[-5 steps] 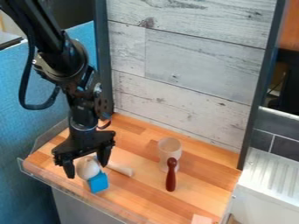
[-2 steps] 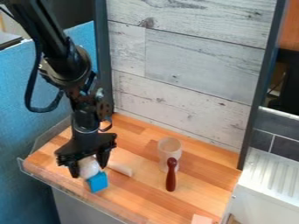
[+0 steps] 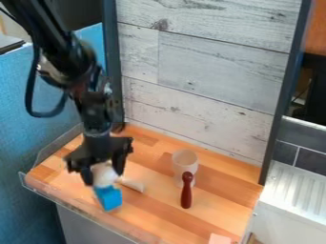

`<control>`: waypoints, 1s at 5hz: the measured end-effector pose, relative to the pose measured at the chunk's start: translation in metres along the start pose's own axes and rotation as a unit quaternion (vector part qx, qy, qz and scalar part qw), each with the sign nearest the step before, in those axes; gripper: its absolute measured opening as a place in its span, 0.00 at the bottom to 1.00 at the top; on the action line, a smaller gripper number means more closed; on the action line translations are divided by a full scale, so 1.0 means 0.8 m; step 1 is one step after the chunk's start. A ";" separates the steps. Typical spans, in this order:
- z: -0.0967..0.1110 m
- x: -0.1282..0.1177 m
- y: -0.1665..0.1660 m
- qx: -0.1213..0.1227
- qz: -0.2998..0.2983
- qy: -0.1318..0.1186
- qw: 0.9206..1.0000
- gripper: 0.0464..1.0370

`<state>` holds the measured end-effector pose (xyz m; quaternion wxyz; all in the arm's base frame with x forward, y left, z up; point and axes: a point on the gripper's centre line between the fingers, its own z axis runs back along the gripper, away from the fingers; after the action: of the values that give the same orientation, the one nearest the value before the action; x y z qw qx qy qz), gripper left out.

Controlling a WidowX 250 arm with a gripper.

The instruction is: Place the ball on the container

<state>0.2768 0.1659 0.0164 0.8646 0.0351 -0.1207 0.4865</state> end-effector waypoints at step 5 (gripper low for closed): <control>0.044 -0.009 -0.144 -0.004 -0.075 0.000 0.997 0.73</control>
<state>0.3652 0.0935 0.0553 0.8989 0.0411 -0.1194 0.4196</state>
